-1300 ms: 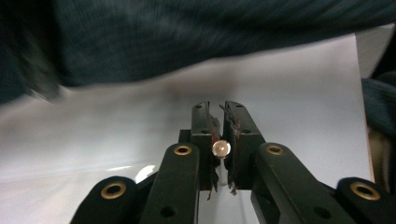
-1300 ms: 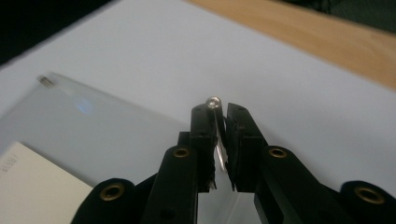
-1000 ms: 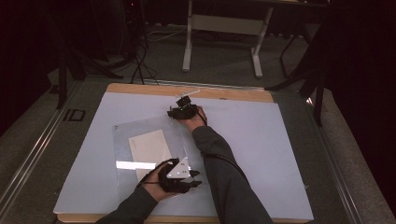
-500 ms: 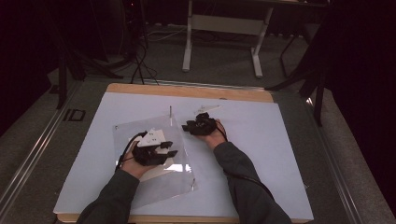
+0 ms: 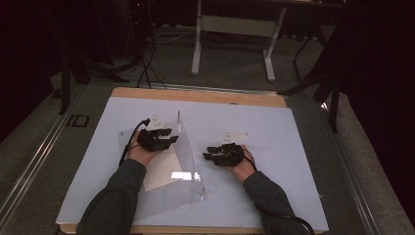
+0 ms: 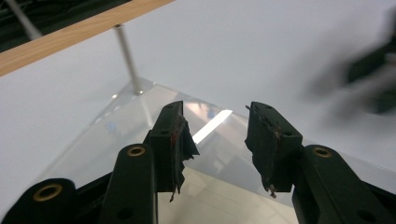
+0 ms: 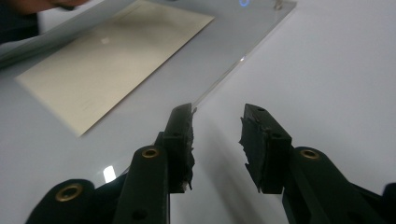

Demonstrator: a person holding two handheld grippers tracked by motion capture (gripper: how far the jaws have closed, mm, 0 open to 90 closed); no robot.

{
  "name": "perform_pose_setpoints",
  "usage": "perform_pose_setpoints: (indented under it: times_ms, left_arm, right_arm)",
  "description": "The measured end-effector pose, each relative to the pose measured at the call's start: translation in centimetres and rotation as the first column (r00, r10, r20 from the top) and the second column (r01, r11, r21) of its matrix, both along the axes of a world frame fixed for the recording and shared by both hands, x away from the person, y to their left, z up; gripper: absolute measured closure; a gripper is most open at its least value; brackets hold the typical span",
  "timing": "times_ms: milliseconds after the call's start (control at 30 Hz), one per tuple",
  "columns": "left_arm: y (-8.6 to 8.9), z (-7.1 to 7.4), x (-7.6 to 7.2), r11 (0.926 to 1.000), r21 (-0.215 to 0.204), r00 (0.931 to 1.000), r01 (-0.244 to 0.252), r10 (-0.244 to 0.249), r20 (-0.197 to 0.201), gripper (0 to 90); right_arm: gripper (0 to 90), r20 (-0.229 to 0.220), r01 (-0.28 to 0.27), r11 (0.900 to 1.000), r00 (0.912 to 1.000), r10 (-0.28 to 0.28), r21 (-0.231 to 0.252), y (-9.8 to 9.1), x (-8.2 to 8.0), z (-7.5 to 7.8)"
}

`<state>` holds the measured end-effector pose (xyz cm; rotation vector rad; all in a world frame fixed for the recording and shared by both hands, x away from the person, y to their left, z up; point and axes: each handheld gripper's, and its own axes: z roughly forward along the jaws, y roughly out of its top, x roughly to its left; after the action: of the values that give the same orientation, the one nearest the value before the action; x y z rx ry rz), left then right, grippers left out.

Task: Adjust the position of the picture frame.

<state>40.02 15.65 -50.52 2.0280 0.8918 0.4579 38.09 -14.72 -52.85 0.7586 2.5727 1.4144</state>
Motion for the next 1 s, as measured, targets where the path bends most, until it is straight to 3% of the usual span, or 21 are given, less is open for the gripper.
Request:
perform_pose_setpoints:
  times_ms: [167, 400, 467, 567, 733, 800, 1000]
  left_arm:
    - [0.1, -0.9, 2.3, 0.9983, 0.002, 0.9978, -0.059, 0.059, -0.03, 56.7]
    - [0.3, -1.2, 3.4, 0.9963, 0.012, 0.9956, -0.085, 0.086, -0.037, 56.8]
    - [0.3, -1.3, 3.6, 0.9976, -0.005, 0.9966, -0.07, 0.069, -0.044, 56.7]
    - [0.2, -1.7, 3.8, 0.9978, 0.011, 0.9964, -0.066, 0.067, -0.052, 56.7]
    - [0.0, -2.1, 4.4, 0.9967, 0.016, 0.9943, -0.08, 0.081, -0.07, 56.4]
    - [0.0, -2.2, 4.7, 0.9962, 0.023, 0.9933, -0.084, 0.085, -0.078, 56.4]
    - [0.1, -2.4, 5.5, 0.9947, 0.028, 0.9916, -0.099, 0.101, -0.081, 56.8]
  right_arm:
    - [64.1, 0.0, -0.053, 0.9984, 0.9986, 0.053, -0.018, -0.9, -2.6, -0.3]
    - [65.2, -0.014, -0.096, 0.9953, 0.9953, 0.096, -0.012, -2.0, -4.9, -0.6]
    - [65.4, -0.018, -0.121, 0.9924, 0.9925, 0.121, -0.022, -2.1, -5.6, -0.7]
    - [66.0, -0.01, -0.171, 0.9843, 0.9853, 0.17, -0.044, -2.2, -6.6, -1.0]
    - [66.3, -0.002, -0.21, 0.9771, 0.9778, 0.21, -0.036, -2.0, -7.0, -0.9]
    - [66.3, 0.012, -0.218, 0.9743, 0.9756, 0.219, -0.057, -1.9, -7.2, -0.9]
    - [66.3, 0.017, -0.278, 0.9588, 0.9601, 0.279, -0.06, -1.9, -8.0, -0.9]
